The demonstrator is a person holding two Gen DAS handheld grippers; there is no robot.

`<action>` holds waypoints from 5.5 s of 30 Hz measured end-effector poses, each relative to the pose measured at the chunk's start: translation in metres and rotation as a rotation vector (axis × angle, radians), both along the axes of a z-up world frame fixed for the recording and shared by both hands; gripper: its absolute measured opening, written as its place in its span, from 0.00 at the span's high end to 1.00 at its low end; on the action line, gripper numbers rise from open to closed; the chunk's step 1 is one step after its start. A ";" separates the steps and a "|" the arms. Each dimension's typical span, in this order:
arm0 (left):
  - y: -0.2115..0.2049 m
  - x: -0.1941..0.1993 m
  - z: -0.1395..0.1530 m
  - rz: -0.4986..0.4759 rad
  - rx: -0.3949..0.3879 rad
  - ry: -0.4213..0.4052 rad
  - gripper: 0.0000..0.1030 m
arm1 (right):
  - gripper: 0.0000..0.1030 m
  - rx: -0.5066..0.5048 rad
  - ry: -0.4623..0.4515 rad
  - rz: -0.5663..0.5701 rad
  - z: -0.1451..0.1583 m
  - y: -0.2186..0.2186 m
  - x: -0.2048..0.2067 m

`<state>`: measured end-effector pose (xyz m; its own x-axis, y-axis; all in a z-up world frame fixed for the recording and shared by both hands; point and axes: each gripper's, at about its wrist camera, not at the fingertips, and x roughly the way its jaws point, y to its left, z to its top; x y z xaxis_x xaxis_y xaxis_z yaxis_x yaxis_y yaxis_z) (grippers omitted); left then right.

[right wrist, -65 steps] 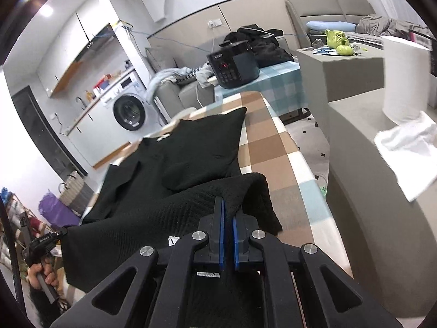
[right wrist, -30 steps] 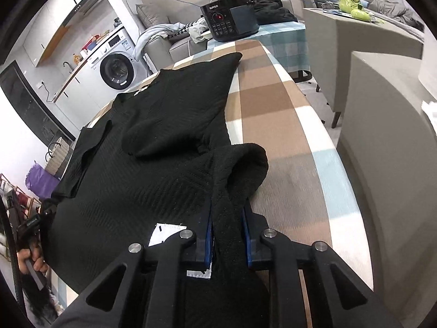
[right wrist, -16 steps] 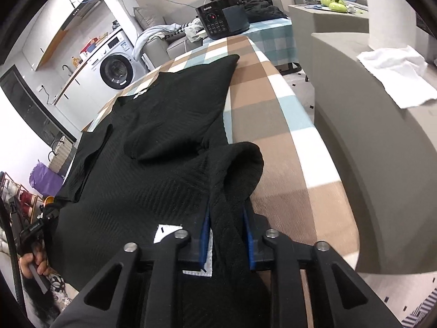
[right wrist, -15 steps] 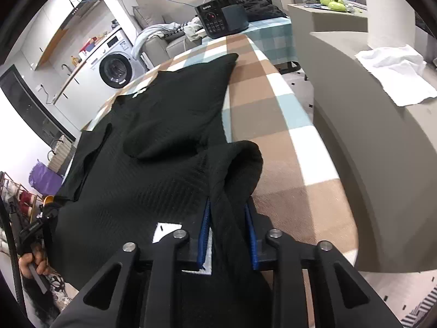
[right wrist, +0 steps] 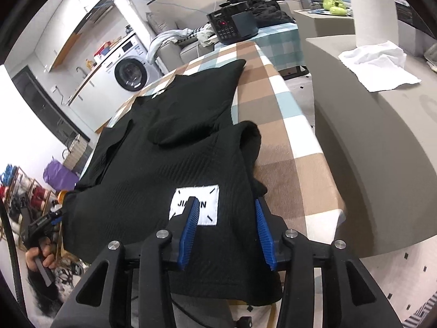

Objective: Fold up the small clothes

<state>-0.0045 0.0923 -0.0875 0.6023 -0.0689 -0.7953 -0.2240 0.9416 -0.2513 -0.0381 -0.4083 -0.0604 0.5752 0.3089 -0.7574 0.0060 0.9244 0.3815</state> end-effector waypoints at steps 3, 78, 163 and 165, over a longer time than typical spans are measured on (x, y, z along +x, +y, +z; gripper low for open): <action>-0.003 -0.005 -0.001 0.001 0.005 0.004 0.47 | 0.59 -0.006 0.009 0.028 -0.001 0.004 0.002; 0.036 0.006 0.021 0.042 -0.237 -0.105 0.53 | 0.60 0.142 -0.036 -0.104 0.001 -0.041 0.042; 0.042 0.110 0.004 0.020 -0.238 -0.069 0.47 | 0.52 0.116 -0.043 -0.170 0.006 -0.032 0.050; 0.038 0.097 -0.001 0.010 -0.229 -0.051 0.47 | 0.52 0.135 -0.017 -0.172 0.001 -0.040 0.038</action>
<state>0.0921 0.1305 -0.0889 0.6431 -0.2380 -0.7279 -0.2147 0.8563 -0.4696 0.0003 -0.4481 -0.0596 0.6403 0.3028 -0.7059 0.1520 0.8509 0.5029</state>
